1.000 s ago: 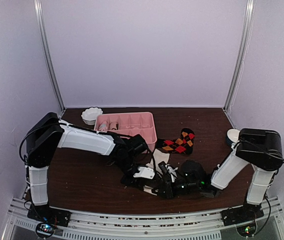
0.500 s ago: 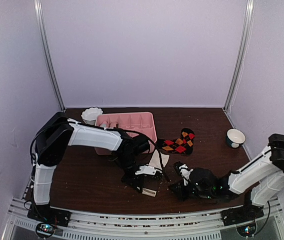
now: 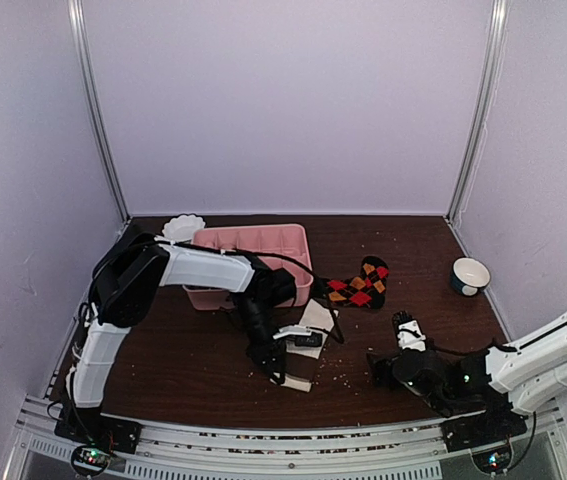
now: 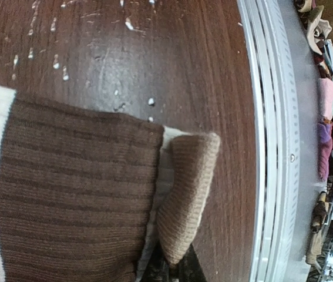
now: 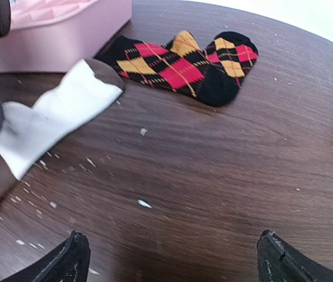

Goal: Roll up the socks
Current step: Roll the sock.

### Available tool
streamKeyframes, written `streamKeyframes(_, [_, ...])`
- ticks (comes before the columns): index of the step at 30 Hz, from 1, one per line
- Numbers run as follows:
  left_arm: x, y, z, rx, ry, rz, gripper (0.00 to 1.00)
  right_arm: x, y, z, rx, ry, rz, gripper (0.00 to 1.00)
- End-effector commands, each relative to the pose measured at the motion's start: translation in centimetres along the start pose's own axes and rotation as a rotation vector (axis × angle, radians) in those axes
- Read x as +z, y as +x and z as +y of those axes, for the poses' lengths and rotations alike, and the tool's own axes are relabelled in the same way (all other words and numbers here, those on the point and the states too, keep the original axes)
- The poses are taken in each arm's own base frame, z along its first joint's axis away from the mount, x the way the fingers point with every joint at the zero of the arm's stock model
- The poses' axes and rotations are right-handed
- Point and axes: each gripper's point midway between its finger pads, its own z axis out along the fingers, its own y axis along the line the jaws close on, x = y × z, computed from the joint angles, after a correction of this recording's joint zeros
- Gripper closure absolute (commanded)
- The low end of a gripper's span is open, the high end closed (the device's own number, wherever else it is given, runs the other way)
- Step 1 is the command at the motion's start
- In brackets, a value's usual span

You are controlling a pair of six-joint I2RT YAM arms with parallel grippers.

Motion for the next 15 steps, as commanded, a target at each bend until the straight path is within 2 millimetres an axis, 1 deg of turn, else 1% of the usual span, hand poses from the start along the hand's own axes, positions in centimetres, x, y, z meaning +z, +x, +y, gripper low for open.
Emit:
streamKeyframes(1, [0.8,1.8,1.9,-0.112,-0.016,0.086,1.00,-0.9,-0.8,0.3,-0.115,-0.011,-0.029,0.00])
streamKeyframes(4, [0.8,1.9,2.2,-0.153,-0.007,0.118,1.00,-1.6,-1.8,2.6,-0.194,-0.098,-0.046,0.00])
streamKeyframes(7, [1.1,2.2,2.5,-0.193,0.008,0.157,1.00,-3.0,-1.5,6.8,-0.391,-0.252,-0.091,0.00])
streamKeyframes(10, [1.2,2.4,2.8,-0.218,0.013,0.184,1.00,-4.7,-0.4,11.0,-0.604,-0.404,-0.154,0.01])
streamKeyframes(12, [1.3,2.5,3.0,-0.232,0.007,0.196,1.00,-4.8,0.4,13.3,-0.708,-0.468,-0.138,0.07])
streamKeyframes(13, [1.2,2.4,3.0,-0.235,0.008,0.200,1.00,-4.9,0.3,14.8,-0.749,-0.498,-0.134,0.11])
streamKeyframes(15, [1.4,2.5,3.1,-0.245,0.015,0.202,1.00,-4.8,0.6,16.7,-0.821,-0.530,-0.137,0.17])
